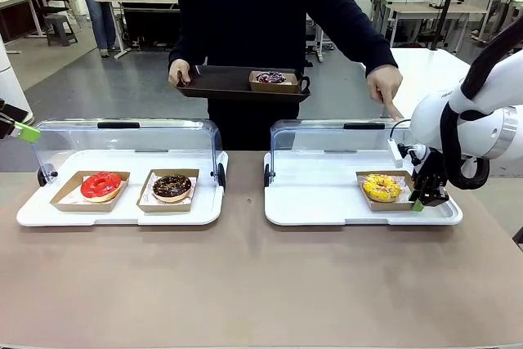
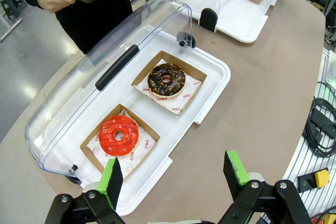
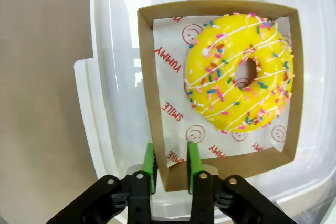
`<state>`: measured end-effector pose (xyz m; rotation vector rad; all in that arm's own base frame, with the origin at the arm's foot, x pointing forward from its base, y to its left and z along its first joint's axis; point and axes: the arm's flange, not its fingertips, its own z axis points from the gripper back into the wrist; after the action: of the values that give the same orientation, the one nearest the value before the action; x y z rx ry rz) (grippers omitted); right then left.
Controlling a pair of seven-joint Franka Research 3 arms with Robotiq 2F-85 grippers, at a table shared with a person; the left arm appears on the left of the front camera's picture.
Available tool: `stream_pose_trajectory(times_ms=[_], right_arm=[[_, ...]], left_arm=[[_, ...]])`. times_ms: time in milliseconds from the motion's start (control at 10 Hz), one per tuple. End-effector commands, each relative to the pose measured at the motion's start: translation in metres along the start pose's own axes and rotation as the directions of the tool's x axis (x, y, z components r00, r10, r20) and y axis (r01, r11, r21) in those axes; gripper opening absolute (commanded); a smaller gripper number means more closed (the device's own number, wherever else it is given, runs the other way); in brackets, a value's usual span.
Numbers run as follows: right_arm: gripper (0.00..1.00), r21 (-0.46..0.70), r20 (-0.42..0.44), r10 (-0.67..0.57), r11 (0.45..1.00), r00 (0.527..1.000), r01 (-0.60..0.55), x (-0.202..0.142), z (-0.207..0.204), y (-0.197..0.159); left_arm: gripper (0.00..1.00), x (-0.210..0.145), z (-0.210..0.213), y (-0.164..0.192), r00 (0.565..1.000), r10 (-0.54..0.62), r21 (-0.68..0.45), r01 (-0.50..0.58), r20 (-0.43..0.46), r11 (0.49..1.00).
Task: Provide the desired donut to the person.
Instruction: Pick up and lift the Paper togo box containing the Donut pointed at by the person.
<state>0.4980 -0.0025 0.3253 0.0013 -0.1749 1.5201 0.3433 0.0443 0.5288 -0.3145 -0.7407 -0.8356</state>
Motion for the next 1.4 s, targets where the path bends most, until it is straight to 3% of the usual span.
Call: stream_pose_trajectory(times_ms=[0, 500, 900, 1100, 1300], right_arm=[[0.00, 0.031, -0.038, -0.005, 0.999, 0.999, 0.007, 0.002, 0.001, -0.007], [0.00, 0.027, 0.008, 0.001, 1.000, 1.000, -0.001, -0.002, 0.020, 0.007], [0.00, 0.006, 0.101, 0.024, 1.000, 0.995, -0.025, 0.004, 0.102, 0.075], [0.00, 0.029, 0.147, 0.094, 0.995, 0.985, -0.099, 0.004, 0.139, 0.112], [0.00, 0.000, 0.136, 0.206, 0.978, 0.969, -0.208, 0.004, 0.183, 0.153]], left_arm=[[1.00, -0.001, 0.000, 0.001, 1.000, 0.005, -0.007, -0.005, 0.010, 1.000], [1.00, -0.001, 0.000, 0.001, 1.000, 0.005, -0.007, -0.005, 0.010, 1.000], [1.00, -0.001, 0.000, 0.001, 1.000, 0.005, -0.007, -0.005, 0.010, 1.000], [1.00, -0.001, 0.000, 0.001, 1.000, 0.005, -0.007, -0.005, 0.010, 1.000], [1.00, -0.001, 0.000, 0.001, 1.000, 0.005, -0.007, -0.005, 0.010, 1.000]])
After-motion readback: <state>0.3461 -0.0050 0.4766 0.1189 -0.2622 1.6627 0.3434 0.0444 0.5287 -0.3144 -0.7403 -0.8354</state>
